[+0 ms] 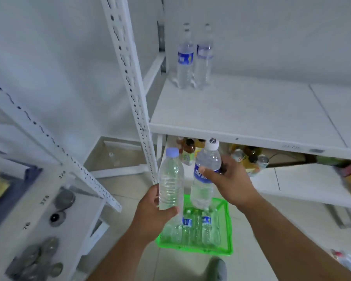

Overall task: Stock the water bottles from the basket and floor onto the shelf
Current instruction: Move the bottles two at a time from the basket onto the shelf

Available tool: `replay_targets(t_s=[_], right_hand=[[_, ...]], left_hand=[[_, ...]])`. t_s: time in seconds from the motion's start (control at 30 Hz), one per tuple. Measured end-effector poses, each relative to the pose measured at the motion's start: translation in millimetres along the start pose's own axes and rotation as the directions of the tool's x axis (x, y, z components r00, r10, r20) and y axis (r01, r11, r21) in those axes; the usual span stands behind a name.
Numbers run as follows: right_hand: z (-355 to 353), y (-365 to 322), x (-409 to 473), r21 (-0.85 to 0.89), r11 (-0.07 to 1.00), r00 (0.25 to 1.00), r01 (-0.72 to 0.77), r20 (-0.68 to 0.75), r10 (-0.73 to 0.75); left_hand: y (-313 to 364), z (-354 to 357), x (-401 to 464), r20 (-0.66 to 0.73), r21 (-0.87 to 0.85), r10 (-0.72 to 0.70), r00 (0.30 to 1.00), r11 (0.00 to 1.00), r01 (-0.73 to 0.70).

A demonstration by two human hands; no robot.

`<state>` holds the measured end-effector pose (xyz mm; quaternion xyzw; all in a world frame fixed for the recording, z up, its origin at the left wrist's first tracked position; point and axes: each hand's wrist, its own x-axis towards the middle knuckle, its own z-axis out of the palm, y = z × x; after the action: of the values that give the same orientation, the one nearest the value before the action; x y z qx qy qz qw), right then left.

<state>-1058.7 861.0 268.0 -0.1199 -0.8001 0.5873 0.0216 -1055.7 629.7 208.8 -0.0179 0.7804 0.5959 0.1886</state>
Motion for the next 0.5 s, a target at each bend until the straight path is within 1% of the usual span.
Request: replay_targets(t_s=[0.1,0.23,0.4,0.5], right_hand=[[-6,-50,-26,0.002,0.998,0.998,0.061,-0.028,-0.061],[-13,-91,-42,0.012,0.992,0.989,0.124,-0.085,-0.123],[-27,-117,-45,-0.022,0.984,0.979,0.177,-0.103,-0.179],[-37,-123,-36,-0.011,0.984,0.979,0.179,-0.102,-0.179]], left_hand=[[29,-15,-28,0.009,0.027,0.055,0.998,0.998,-0.055],[63,-24,-45,-0.015,0.014,0.125,0.992,0.992,-0.125],[95,-22,-46,-0.014,0.000,0.202,0.979,0.979,-0.202],[108,-17,-38,-0.021,0.021,0.230,0.973,0.973,-0.230]])
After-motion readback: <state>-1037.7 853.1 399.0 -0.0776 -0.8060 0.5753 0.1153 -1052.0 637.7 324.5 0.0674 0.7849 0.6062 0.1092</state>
